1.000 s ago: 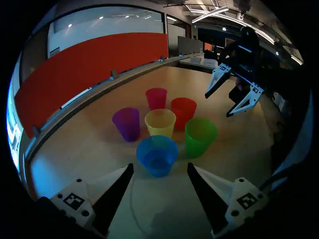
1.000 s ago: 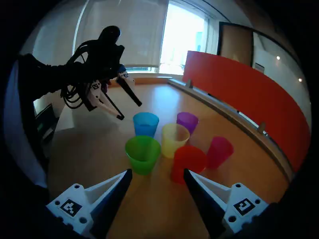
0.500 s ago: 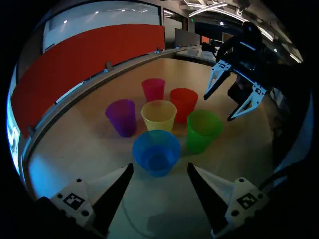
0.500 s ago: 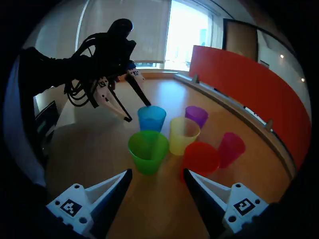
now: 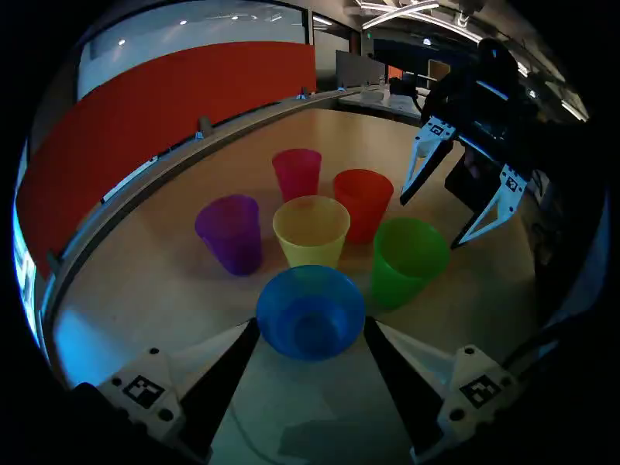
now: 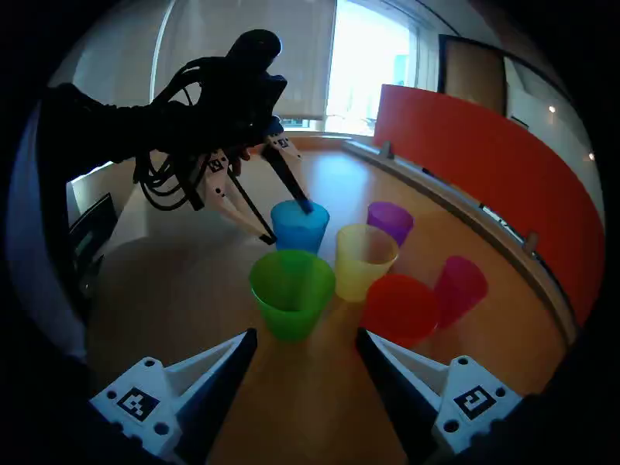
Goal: Pour water
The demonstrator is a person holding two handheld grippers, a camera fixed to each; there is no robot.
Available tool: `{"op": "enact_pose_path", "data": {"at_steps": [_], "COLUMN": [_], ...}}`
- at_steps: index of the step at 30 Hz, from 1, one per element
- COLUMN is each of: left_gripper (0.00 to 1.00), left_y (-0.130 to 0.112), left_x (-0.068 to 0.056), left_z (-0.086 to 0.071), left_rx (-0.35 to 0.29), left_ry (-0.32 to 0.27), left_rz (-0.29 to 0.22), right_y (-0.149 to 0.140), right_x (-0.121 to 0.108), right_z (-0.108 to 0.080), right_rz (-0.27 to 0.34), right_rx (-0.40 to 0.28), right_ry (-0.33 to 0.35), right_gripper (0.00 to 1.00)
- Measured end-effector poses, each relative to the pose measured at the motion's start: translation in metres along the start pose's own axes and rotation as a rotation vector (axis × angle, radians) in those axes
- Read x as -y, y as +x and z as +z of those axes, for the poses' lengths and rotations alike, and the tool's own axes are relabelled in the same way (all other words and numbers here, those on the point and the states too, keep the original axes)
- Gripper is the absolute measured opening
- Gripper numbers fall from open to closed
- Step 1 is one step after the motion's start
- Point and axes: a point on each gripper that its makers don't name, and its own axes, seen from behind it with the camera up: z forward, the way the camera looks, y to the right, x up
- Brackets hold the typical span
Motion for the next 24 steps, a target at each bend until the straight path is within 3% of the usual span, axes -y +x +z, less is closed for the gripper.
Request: {"op": "enact_pose_path", "data": {"at_steps": [9, 13, 24], "left_gripper": [0.99, 0.86, 0.85], "left_y": [0.002, 0.002, 0.003], "left_x": [0.003, 0.004, 0.004], "left_z": [0.011, 0.014, 0.015], "left_rx": [0.002, 0.005, 0.001], "left_ry": [0.0, 0.006, 0.013], "left_rz": [0.0, -0.001, 0.006], "right_y": [-0.002, -0.002, -0.001], "right_x": [-0.003, -0.004, -0.001], "right_z": [0.001, 0.002, 0.007], "right_rz": [0.003, 0.004, -0.004], "right_rx": [0.005, 0.0, 0.0], "right_ry": [0.003, 0.003, 0.014], "right_gripper": [0.99, 0.99, 0.99]}}
